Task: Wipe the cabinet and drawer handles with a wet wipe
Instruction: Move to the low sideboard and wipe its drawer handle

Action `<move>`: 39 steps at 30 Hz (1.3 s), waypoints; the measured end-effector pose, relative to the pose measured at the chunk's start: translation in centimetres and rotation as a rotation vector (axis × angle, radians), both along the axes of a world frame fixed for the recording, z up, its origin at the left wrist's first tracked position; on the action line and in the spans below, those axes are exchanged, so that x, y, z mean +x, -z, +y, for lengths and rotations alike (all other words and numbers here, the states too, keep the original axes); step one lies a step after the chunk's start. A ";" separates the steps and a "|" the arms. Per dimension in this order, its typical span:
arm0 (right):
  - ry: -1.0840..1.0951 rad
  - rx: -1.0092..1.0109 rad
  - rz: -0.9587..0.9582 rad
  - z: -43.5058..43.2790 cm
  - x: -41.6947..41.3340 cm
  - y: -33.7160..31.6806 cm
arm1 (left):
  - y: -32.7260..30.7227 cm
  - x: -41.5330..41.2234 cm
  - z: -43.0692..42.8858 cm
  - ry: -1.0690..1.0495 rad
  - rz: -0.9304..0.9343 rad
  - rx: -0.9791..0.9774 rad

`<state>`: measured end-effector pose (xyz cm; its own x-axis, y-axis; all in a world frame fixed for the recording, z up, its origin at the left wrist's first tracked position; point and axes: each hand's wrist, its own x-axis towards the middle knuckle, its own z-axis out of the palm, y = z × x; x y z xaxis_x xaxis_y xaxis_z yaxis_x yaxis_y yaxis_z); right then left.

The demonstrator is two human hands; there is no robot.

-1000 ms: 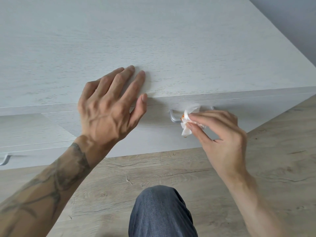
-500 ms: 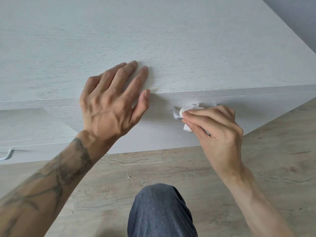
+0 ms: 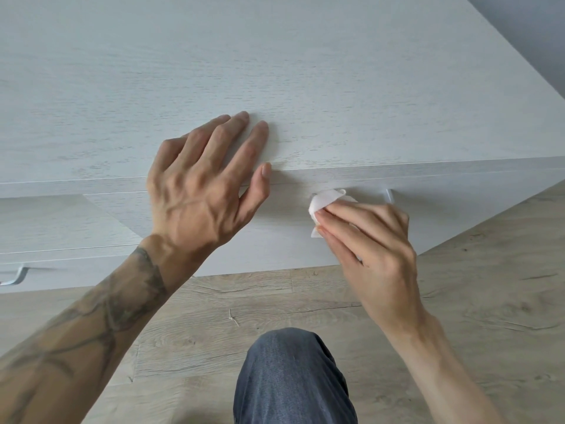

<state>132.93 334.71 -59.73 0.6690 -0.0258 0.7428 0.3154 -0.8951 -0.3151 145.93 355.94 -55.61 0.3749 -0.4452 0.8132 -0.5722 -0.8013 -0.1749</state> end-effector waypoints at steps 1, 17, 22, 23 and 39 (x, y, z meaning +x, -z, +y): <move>-0.005 -0.015 -0.003 -0.1 0.0 0.1 | 0.0 0.0 0.0 0.002 0.001 0.001; 0.136 0.085 -0.118 3.3 2.8 0.2 | 0.0 0.1 0.1 -0.008 -0.002 0.003; 0.155 0.113 -0.129 3.5 1.7 0.2 | 0.0 0.0 0.1 -0.009 0.005 0.001; 0.157 0.114 -0.123 3.6 2.1 0.0 | 0.0 0.0 0.1 -0.007 0.003 0.002; 0.111 0.011 -0.119 1.6 0.8 -0.1 | 0.1 0.1 0.2 -0.004 0.009 0.000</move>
<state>133.71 336.34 -59.62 0.5686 -0.1036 0.8160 0.2503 -0.9232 -0.2916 146.00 356.13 -55.66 0.3840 -0.4441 0.8095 -0.5708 -0.8033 -0.1699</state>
